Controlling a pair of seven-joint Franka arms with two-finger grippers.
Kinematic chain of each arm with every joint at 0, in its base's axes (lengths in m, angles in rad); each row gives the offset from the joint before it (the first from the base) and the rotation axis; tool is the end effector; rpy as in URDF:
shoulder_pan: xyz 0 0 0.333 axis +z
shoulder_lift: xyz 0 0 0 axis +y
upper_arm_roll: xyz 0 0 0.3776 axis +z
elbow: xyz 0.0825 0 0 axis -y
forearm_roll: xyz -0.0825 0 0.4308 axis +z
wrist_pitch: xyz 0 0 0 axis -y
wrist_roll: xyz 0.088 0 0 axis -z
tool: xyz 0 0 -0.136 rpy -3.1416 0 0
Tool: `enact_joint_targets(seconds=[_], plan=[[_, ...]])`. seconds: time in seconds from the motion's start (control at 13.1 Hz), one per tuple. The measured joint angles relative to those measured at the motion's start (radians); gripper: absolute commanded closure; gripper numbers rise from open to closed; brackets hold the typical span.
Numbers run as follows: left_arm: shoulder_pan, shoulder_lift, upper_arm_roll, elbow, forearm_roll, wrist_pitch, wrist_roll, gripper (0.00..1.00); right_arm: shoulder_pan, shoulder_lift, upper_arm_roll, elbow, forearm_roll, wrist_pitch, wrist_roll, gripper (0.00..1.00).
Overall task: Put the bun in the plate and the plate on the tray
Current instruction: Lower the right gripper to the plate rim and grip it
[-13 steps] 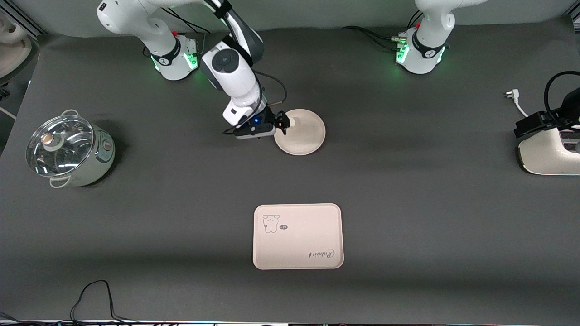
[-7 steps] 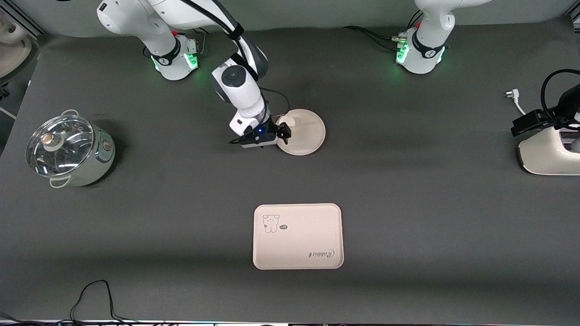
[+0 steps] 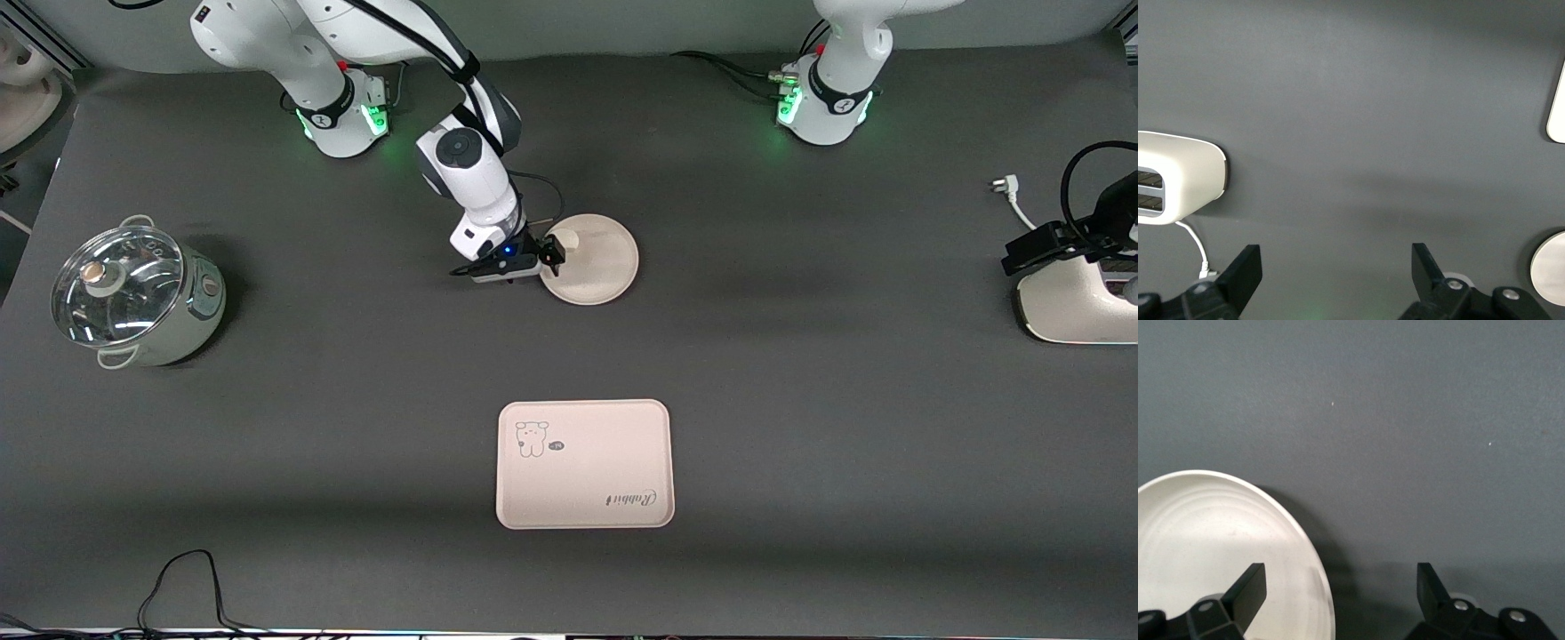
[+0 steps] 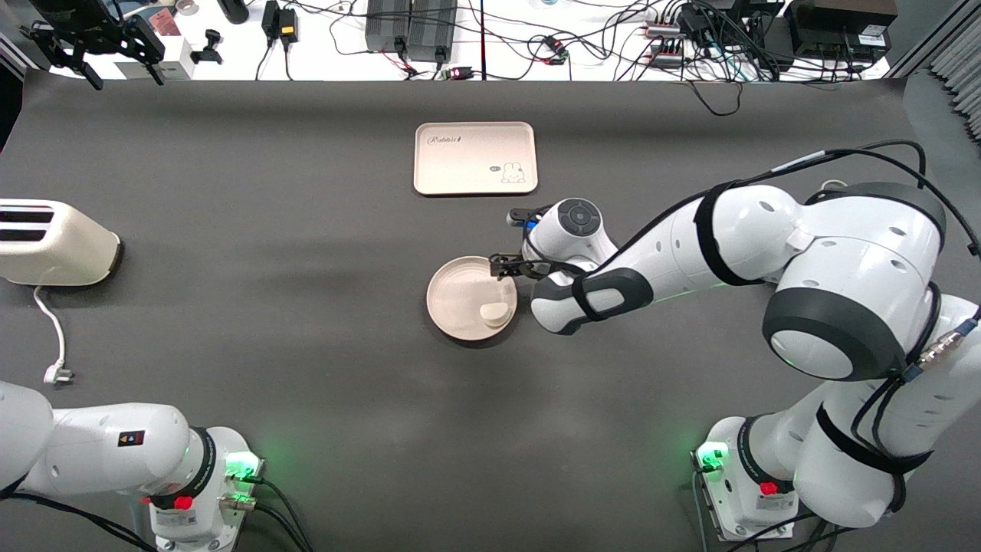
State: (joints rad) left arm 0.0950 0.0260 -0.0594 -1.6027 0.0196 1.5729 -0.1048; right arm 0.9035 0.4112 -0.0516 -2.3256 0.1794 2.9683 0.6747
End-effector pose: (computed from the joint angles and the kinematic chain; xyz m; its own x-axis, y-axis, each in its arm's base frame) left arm 0.6069 0.0247 0.6251 0.9887 0.1398 -0.0535 0.1387 -0.9901 -0.0237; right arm 0.3964 0.4346 0.1706 0.9893 -0.0028 0.1462 0.0240 -0.9832 -0.1810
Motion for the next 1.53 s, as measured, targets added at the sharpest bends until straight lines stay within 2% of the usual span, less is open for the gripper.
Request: enact_joint_targets(seconds=[0.08, 0.15, 0.46, 0.69, 1.23, 1.53], plan=[[-0.003, 0.0, 0.0, 0.0, 0.0, 0.0, 0.003, 0.0, 0.0, 0.003, 0.005, -0.001, 0.001, 0.0, 0.001, 0.02], [-0.005, 0.0, 0.0, -0.001, 0.0, 0.0, 0.008, 0.0, 0.0, 0.005, 0.012, -0.001, 0.001, 0.0, 0.001, 0.09], [-0.005, 0.0, 0.0, -0.012, 0.0, 0.015, 0.018, 0.0, 0.0, 0.01, 0.021, -0.001, 0.009, 0.0, 0.003, 0.44], [-0.006, 0.001, 0.0, -0.018, 0.0, 0.028, 0.02, 0.0, 0.0, 0.01, 0.021, -0.001, 0.011, 0.0, 0.008, 0.63], [-0.014, 0.001, 0.0, -0.012, 0.0, 0.03, 0.023, 0.0, 0.0, 0.01, 0.026, -0.001, 0.012, -0.001, 0.016, 0.9], [-0.015, 0.001, -0.001, -0.01, 0.0, 0.033, 0.024, 0.0, 0.0, 0.01, 0.028, -0.001, 0.012, 0.0, 0.017, 0.98]])
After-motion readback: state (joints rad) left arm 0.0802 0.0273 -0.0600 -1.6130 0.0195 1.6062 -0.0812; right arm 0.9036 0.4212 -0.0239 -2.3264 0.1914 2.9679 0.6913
